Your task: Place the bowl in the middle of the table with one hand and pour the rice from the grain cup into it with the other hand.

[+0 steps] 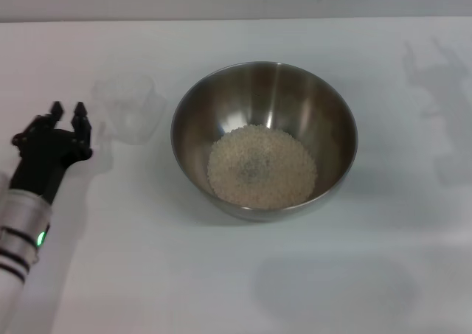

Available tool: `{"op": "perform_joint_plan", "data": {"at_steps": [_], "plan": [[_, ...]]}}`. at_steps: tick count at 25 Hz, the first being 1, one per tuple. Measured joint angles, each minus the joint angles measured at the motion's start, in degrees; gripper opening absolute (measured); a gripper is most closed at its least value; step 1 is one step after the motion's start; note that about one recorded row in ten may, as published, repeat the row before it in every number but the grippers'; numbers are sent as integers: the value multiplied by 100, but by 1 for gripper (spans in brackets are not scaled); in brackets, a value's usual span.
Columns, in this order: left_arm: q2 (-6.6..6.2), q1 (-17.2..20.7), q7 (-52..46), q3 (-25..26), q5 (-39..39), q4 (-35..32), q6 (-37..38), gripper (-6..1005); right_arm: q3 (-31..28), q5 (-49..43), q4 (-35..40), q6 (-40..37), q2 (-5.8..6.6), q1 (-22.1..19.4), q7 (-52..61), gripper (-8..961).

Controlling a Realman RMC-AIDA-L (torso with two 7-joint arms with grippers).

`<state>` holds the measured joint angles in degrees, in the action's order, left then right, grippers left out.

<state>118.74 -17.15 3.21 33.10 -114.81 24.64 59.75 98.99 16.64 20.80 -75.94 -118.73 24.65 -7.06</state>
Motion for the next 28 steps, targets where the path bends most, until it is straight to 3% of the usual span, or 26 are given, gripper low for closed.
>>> {"op": "perform_joint_plan", "data": {"at_steps": [5,9,14,20,28], "plan": [[5,255,-156,-365,2,-178,1431,364,-14,75,-5,1,-57,-214,148,489],[7,245,-159,-458,2,-275,1899,527,-14,127,-171,-2,-83,-412,739,490],[2,65,-161,-400,7,-317,2112,619,-12,129,-713,176,-70,-356,1485,491],[7,-359,-163,-367,46,-532,2140,632,-108,129,-756,394,-35,-379,1837,565],[19,-420,-163,-227,48,-538,2206,634,-209,142,-815,436,-42,-201,1743,663]]}}
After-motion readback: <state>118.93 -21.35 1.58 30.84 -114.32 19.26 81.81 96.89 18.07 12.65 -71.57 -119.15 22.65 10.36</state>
